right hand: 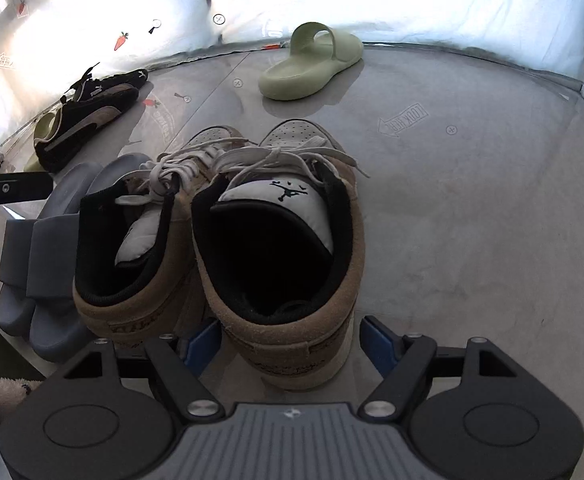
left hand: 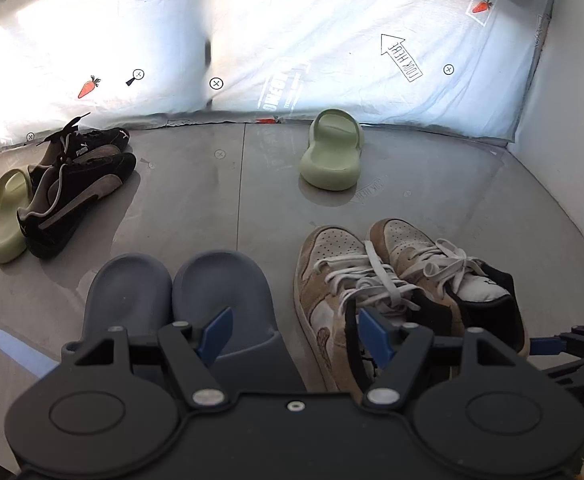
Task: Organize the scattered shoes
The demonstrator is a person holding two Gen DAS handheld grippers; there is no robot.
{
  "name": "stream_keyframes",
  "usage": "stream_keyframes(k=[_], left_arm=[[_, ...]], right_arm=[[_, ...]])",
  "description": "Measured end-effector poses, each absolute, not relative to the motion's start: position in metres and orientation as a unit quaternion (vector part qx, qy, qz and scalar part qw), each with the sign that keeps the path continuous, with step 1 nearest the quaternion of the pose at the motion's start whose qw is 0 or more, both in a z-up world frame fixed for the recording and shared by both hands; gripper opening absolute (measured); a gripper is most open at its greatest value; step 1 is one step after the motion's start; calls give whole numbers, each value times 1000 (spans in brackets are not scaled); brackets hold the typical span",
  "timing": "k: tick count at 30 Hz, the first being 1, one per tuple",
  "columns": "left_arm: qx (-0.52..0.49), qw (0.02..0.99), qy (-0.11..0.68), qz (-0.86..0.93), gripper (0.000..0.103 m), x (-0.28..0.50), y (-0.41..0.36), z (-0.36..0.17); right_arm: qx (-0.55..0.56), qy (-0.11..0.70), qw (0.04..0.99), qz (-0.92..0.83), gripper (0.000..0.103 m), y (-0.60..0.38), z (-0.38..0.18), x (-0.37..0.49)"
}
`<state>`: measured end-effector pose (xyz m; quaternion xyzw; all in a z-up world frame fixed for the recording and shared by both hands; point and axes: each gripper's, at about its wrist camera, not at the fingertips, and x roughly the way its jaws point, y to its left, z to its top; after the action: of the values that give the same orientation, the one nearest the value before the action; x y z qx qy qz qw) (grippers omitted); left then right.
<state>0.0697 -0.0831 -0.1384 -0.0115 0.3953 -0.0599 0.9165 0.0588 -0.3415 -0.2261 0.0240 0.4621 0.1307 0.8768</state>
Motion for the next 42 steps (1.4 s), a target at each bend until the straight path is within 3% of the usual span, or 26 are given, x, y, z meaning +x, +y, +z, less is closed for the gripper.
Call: stream_keyframes(k=[11,17,21,24,25,26,32,36,42], left_arm=[[11,921,385,-51,70,79,-89,-135],[16,926,373,-55,70,87,-96,-132],[17,926,373,-56,70,94,-98,-132],[22,928,367,-54,70,96,-100,-131],[21,928,367,-54,70,97,-101,-131],[19,928,368,-55,70,98,-101,-132],[12,925,376,-59,70,102,-105,-135],[12,924,376,-64,70,103,-109,-135],[16,926,372,-62,70,99,-108,-135]], right_arm=[[60,417,903,-86,76,-417,-224,121],[124,369,920,-39,72,-388,-198,106],[131,354,926,-7,53,-361,-200,113],[98,330,939,-9,51,-348,-201,114],[86,323,942,-4,39,-347,-200,113],[67,315,947,3,36,-344,-199,111],[-40,306,951,13,39,-328,-200,119],[-111,308,945,12,26,-321,-203,121],[-96,318,943,-24,33,-351,-198,128]])
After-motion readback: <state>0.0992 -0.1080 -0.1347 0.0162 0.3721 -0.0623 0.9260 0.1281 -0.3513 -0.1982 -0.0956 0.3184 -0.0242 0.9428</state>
